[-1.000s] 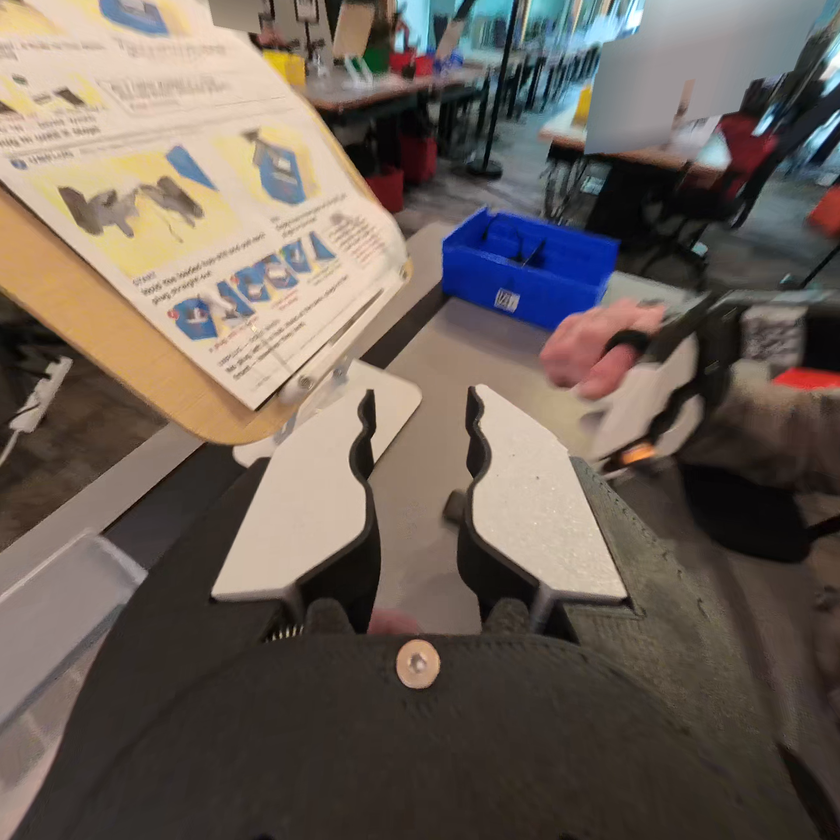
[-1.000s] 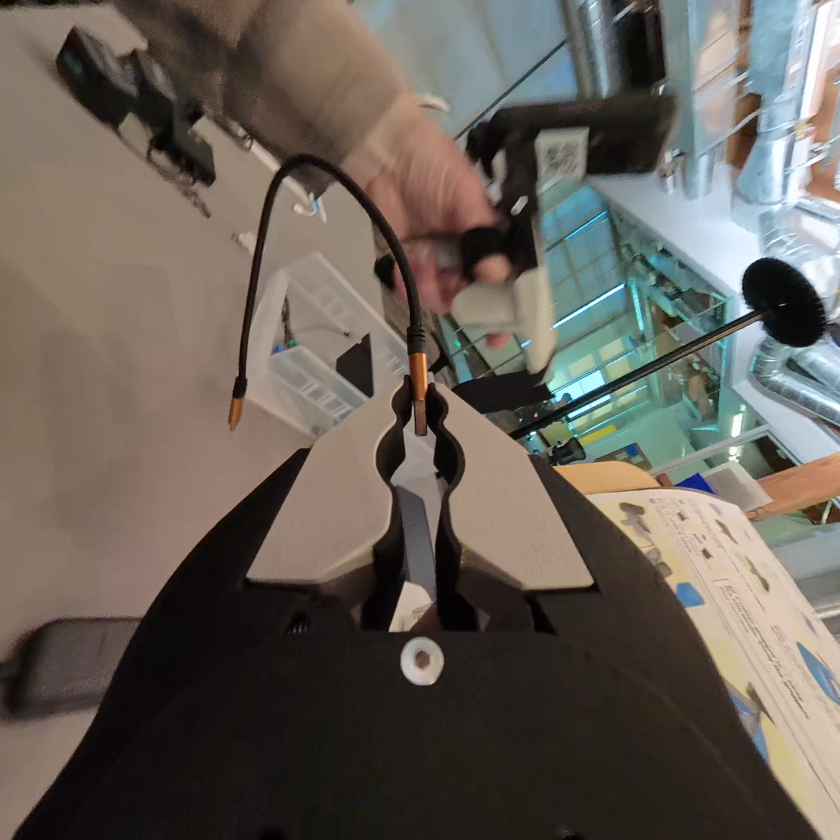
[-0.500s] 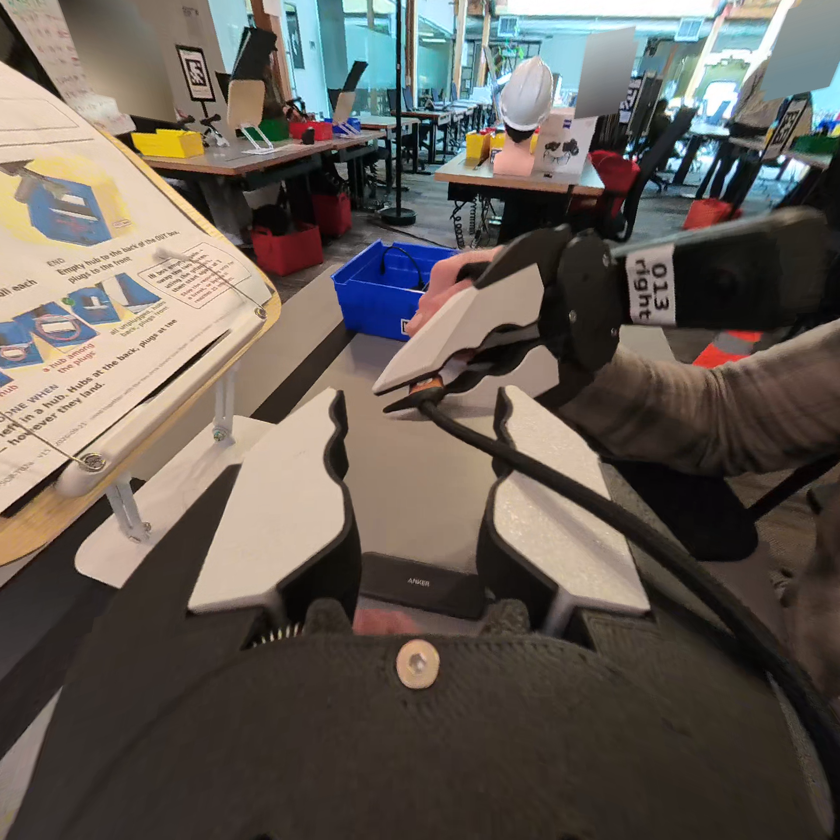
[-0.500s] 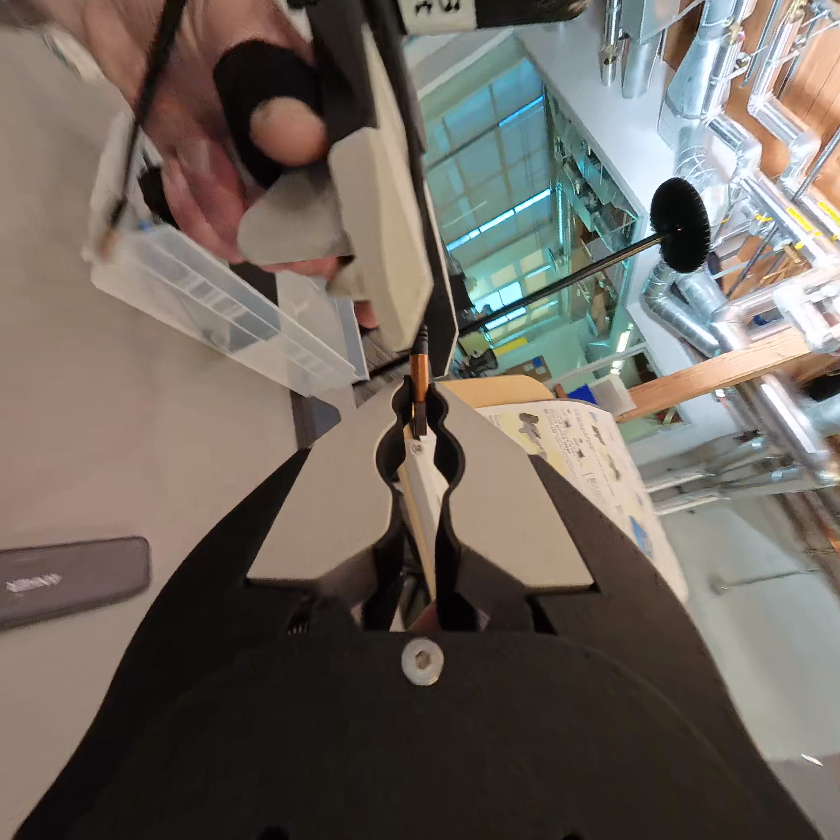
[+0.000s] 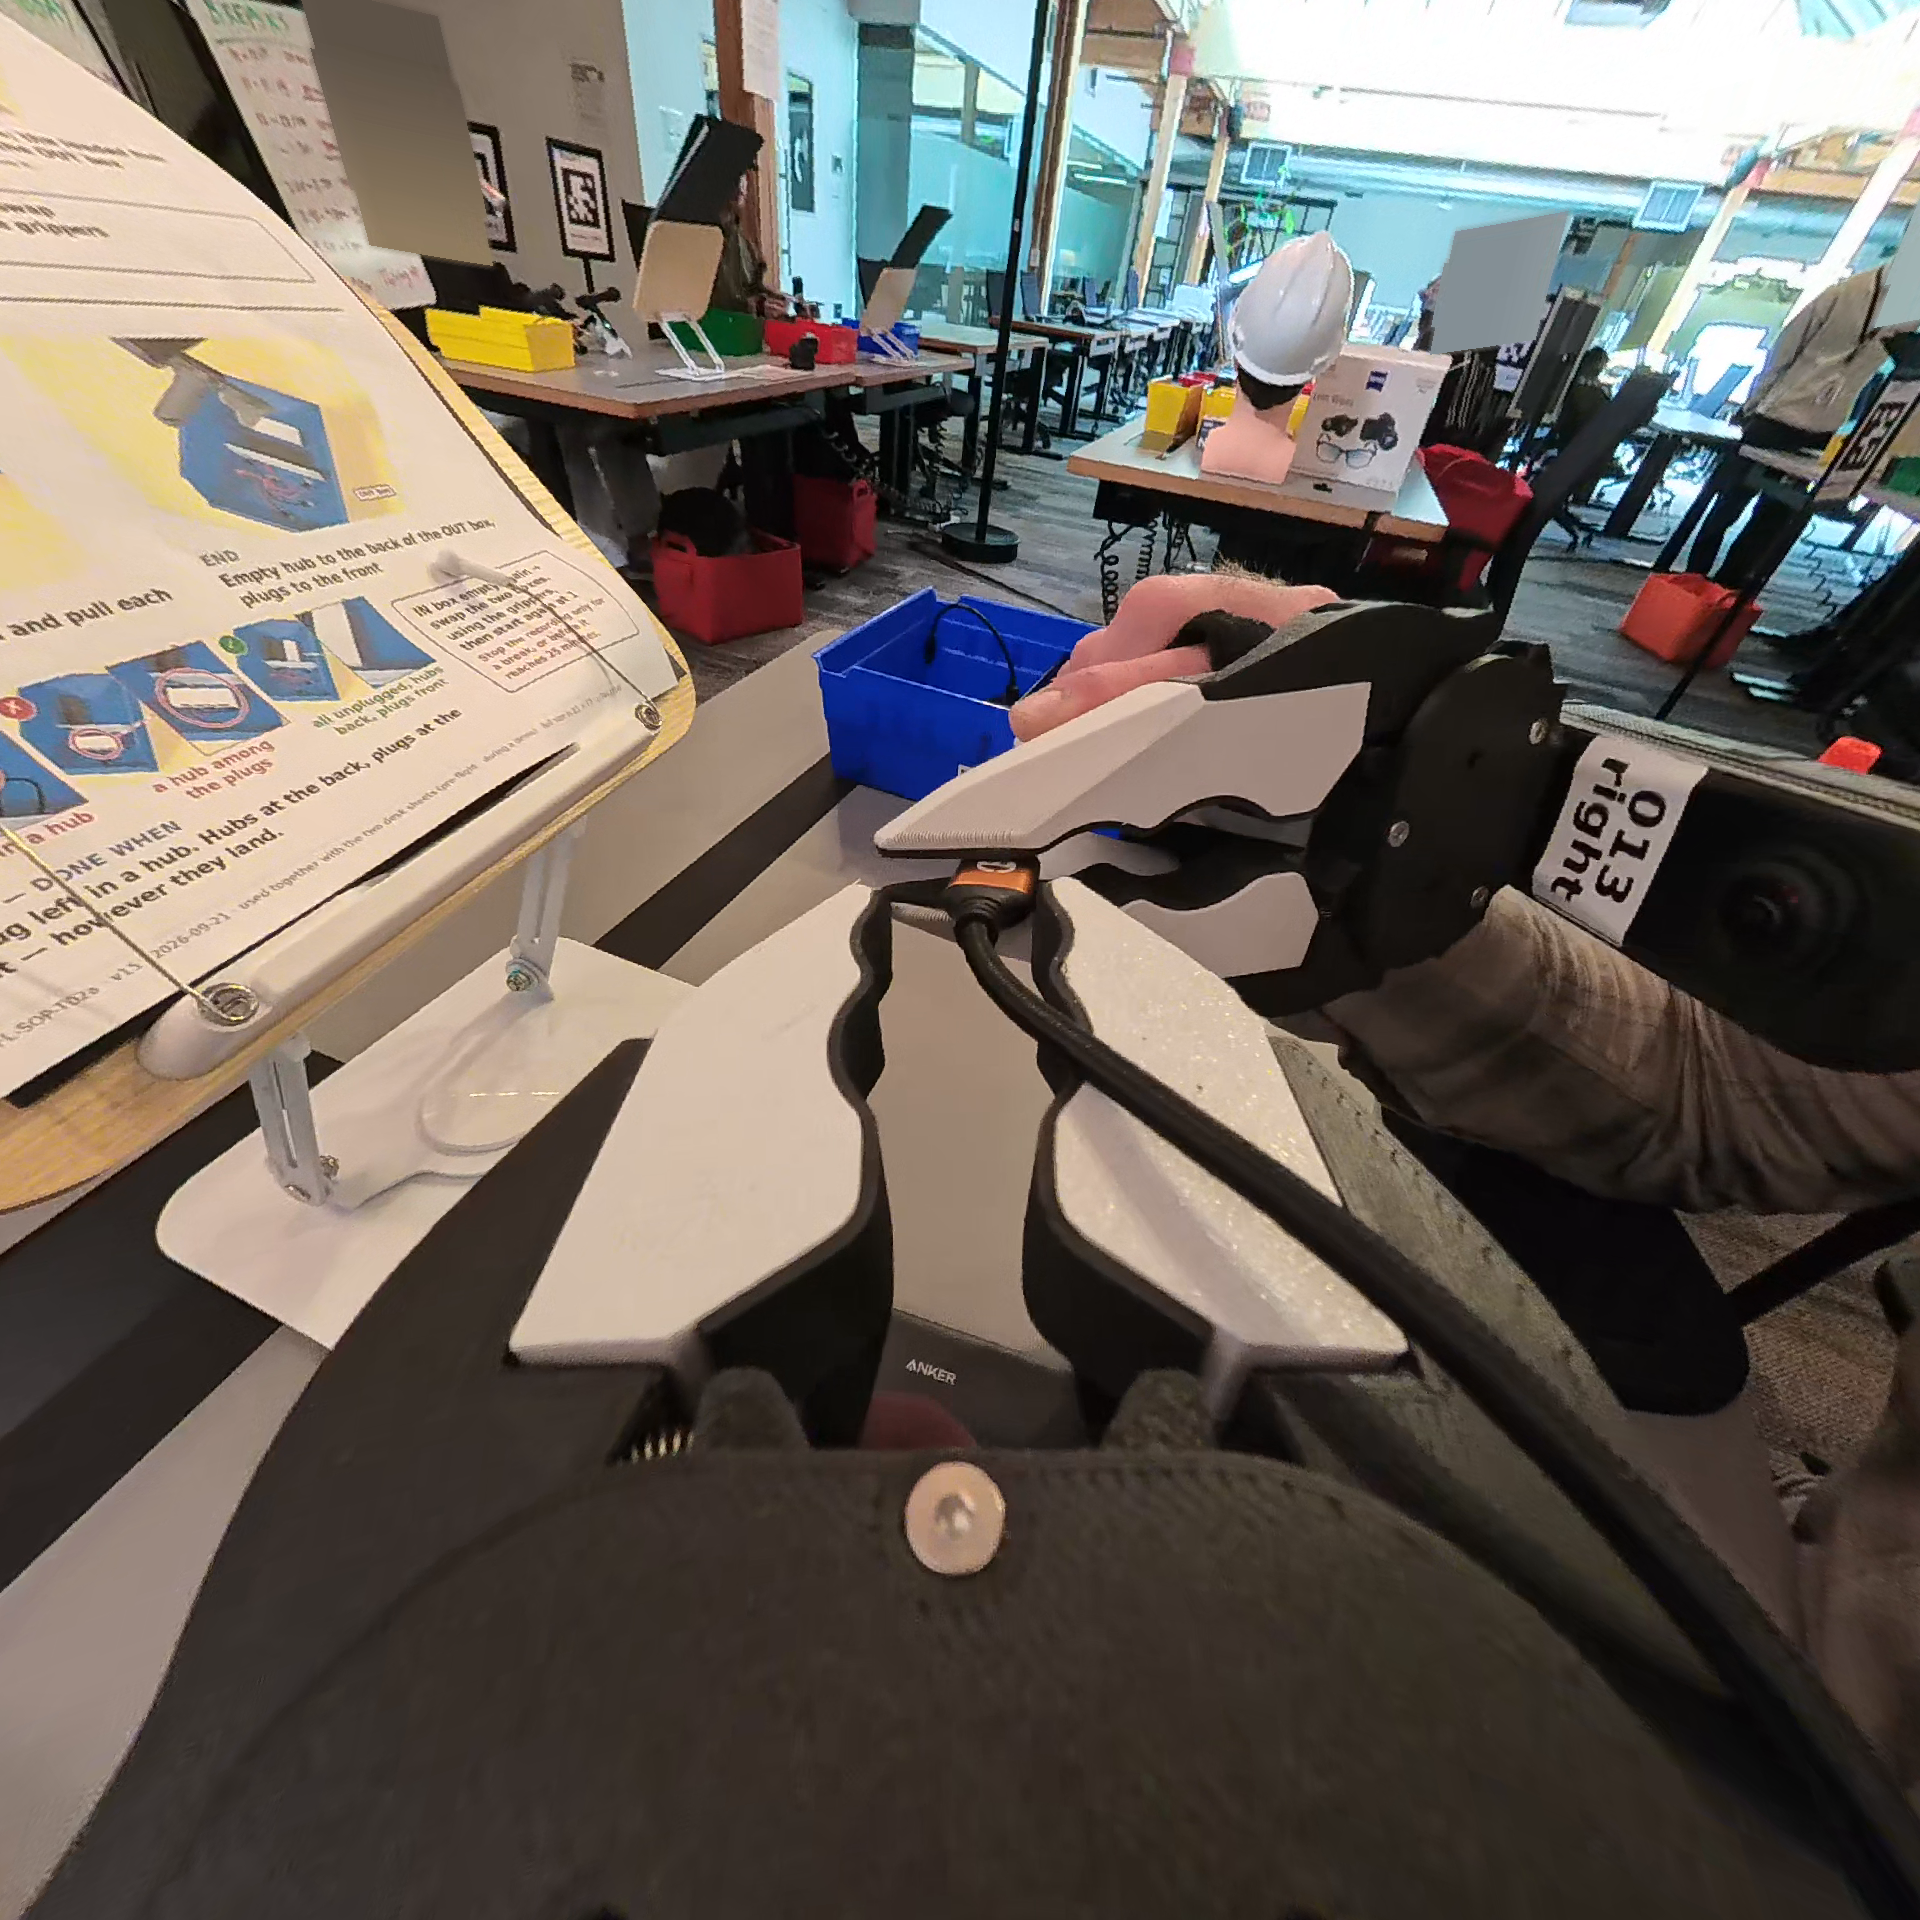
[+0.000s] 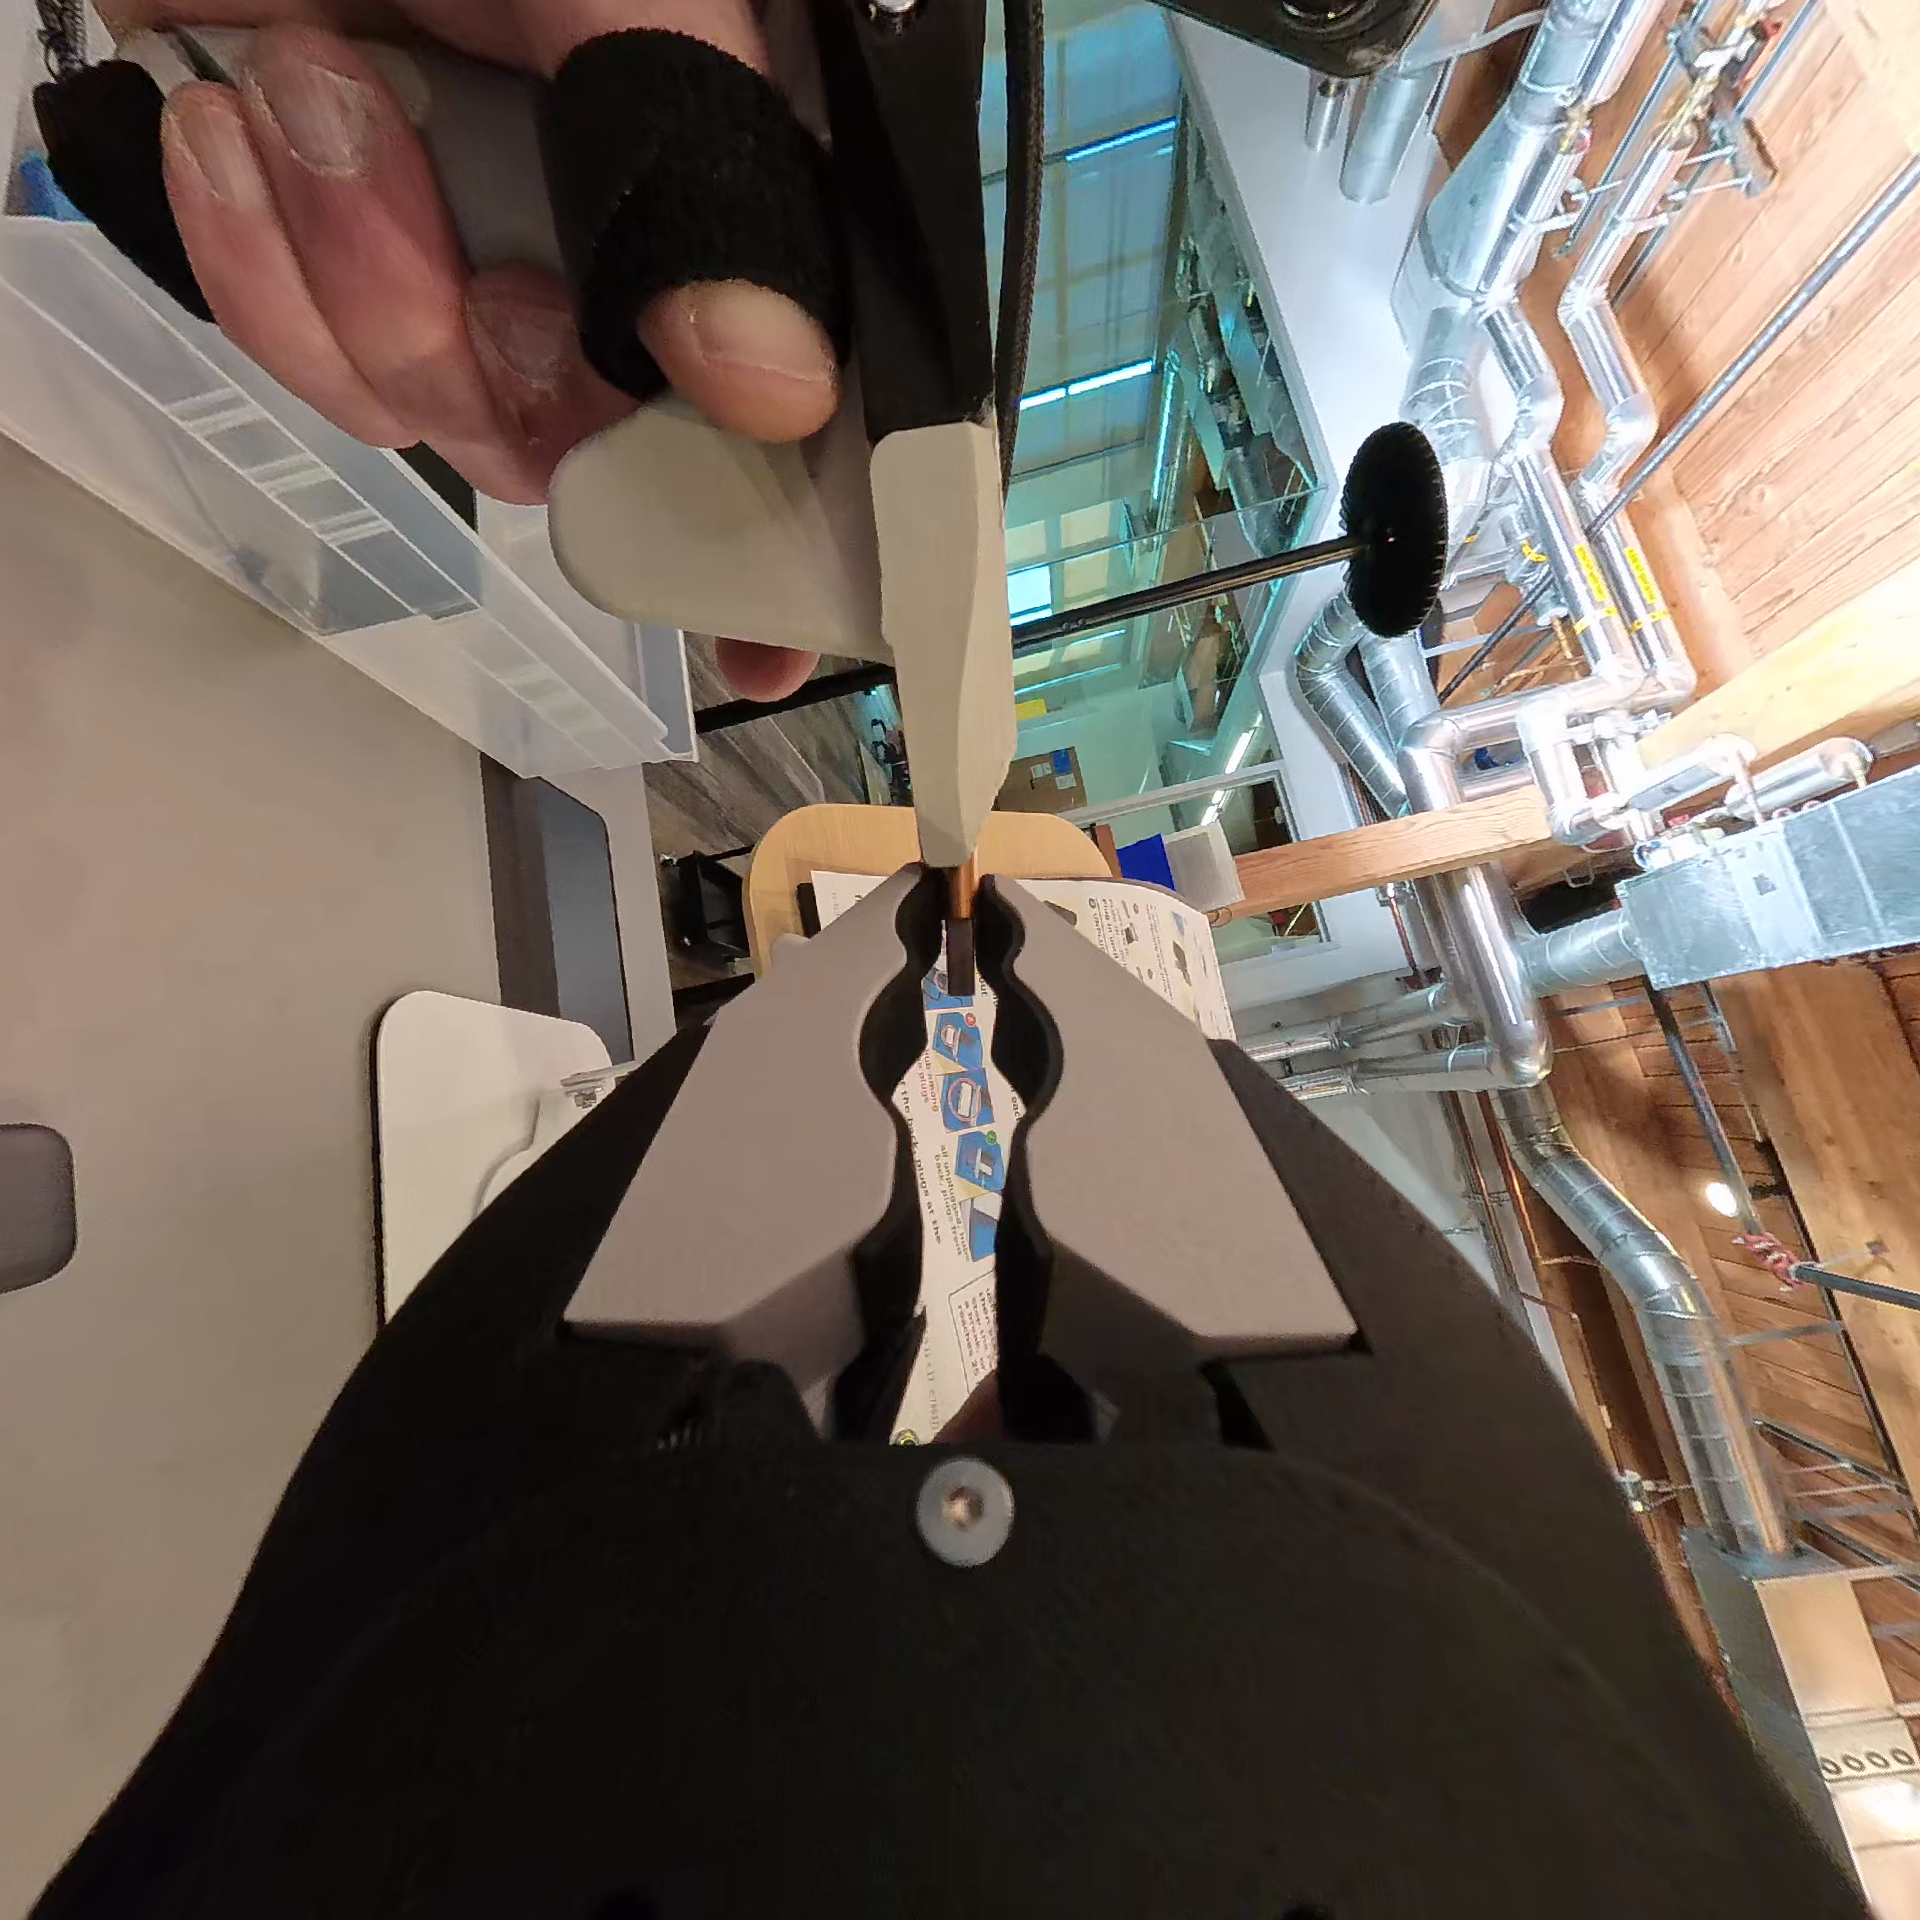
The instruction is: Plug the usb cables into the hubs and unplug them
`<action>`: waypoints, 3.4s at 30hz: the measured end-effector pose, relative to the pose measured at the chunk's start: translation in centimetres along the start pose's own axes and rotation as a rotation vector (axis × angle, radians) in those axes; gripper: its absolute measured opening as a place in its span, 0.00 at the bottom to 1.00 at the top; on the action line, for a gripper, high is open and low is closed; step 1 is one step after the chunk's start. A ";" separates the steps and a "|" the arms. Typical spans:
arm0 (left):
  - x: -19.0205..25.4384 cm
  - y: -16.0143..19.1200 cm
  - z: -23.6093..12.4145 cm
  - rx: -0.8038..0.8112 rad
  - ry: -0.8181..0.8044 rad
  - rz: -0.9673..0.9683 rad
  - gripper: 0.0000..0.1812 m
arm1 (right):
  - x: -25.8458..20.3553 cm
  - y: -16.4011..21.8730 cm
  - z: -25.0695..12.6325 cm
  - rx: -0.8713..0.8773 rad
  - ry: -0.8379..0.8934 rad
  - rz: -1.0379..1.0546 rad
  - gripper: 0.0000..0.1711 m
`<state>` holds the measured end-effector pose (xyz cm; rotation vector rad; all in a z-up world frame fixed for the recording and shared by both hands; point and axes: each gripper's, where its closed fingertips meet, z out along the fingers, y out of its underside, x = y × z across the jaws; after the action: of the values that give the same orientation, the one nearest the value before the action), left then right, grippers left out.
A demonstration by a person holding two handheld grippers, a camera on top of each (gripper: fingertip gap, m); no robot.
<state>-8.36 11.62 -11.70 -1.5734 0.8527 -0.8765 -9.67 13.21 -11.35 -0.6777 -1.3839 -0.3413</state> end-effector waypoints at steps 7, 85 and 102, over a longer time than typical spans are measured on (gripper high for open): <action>0.1 0.2 0.3 0.027 -0.031 0.024 0.08 | -0.2 0.5 0.1 -0.010 -0.009 0.008 0.02; -1.5 -6.0 -3.7 0.304 0.030 0.206 0.08 | -25.8 6.5 -4.6 -0.533 -1.384 0.491 0.75; -1.5 -6.1 -4.3 0.316 0.038 0.204 0.08 | -25.9 6.4 -4.2 -0.574 -1.371 0.533 0.76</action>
<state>-12.43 11.91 -5.25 -1.1781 0.8391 -0.8491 -7.19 11.34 -38.18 -1.9259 -2.2858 0.2644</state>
